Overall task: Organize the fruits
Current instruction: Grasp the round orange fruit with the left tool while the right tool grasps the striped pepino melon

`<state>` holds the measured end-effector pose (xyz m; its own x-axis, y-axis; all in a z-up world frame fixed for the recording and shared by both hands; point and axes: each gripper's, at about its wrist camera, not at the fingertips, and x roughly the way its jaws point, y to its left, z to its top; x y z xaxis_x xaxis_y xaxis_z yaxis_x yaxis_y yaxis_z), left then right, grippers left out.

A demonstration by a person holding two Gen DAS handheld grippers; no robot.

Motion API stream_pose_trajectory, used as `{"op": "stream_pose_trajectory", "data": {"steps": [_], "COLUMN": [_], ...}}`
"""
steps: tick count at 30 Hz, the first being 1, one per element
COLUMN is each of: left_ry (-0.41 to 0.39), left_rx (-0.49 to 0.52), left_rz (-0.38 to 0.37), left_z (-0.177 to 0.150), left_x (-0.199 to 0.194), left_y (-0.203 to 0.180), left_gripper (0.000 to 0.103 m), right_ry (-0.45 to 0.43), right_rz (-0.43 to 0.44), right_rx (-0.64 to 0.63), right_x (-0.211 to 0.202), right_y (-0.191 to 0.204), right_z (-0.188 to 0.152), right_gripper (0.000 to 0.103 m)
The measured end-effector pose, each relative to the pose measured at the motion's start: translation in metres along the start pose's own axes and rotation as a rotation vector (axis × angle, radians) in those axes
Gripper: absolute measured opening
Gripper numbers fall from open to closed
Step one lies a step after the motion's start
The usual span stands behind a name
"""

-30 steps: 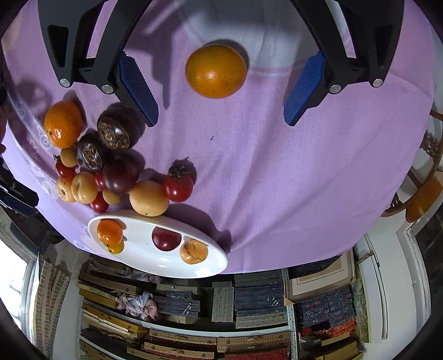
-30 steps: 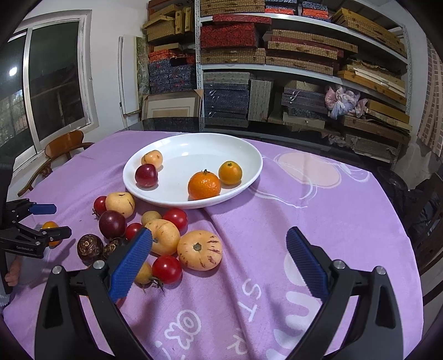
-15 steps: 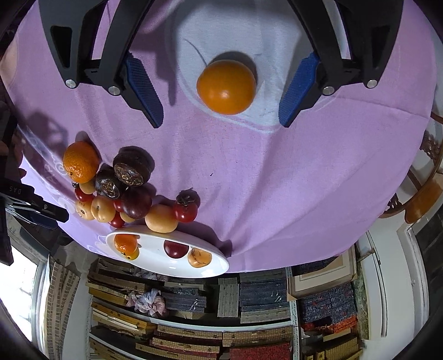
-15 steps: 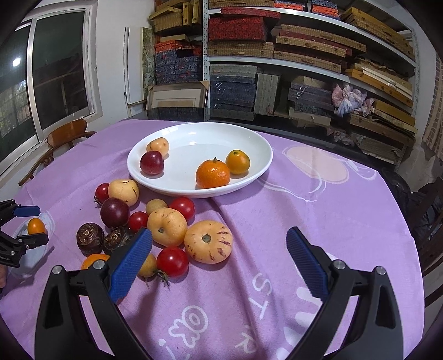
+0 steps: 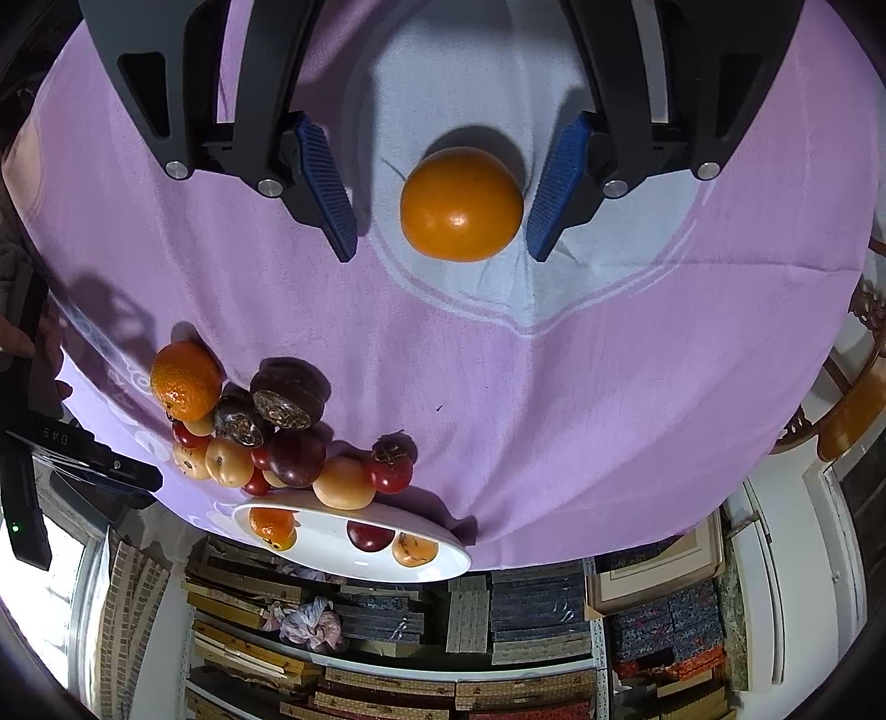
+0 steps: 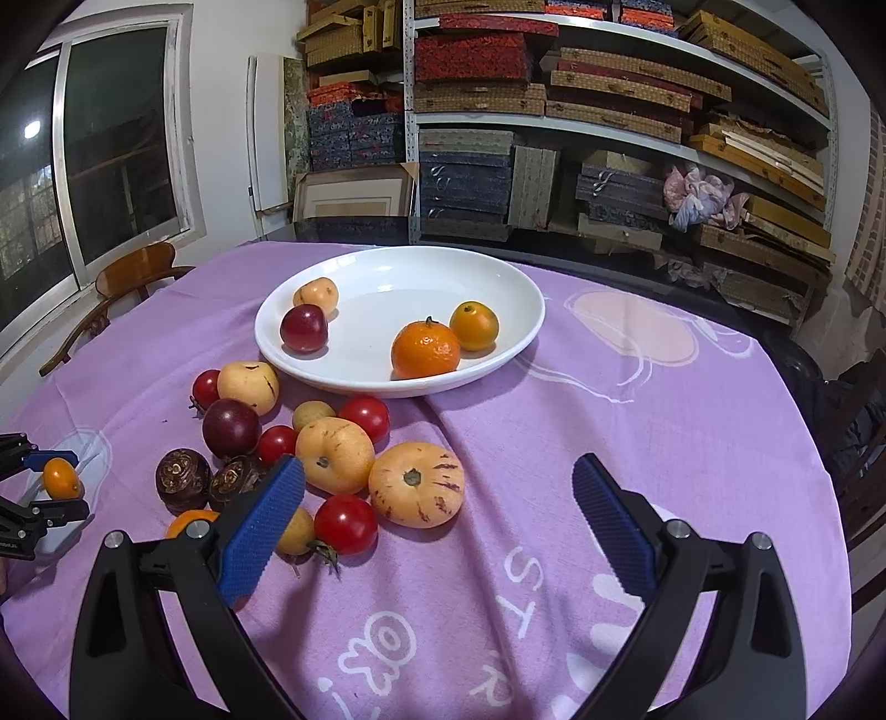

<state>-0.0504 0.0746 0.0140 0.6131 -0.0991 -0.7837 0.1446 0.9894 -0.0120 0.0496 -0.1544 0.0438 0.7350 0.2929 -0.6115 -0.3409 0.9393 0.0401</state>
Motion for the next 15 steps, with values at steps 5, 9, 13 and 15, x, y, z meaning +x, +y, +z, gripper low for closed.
{"op": "stream_pose_trajectory", "data": {"steps": [5,9,13,15], "left_ry": [-0.006,-0.010,-0.005,0.000], "left_rx": [-0.035,-0.040,-0.012,0.000], "left_rz": [-0.008,-0.007,0.011,0.016], "left_z": [-0.005,-0.010,-0.018,-0.022], "left_x": [-0.006,-0.011,-0.017,-0.020], "left_y": [0.008,0.009,0.005,0.003], "left_gripper": [0.042,0.039,0.039,0.039], "right_ry": [0.004,0.002,0.003,0.003], "right_rz": [0.005,0.009,0.010,0.012], "right_rx": [-0.007,-0.012,-0.010,-0.012], "right_x": [0.001,0.000,-0.001,-0.001], "right_y": [0.002,0.005,0.006,0.006], "right_z": [0.000,-0.001,-0.001,-0.001], "right_gripper": [0.095,0.095,0.095,0.095]}}
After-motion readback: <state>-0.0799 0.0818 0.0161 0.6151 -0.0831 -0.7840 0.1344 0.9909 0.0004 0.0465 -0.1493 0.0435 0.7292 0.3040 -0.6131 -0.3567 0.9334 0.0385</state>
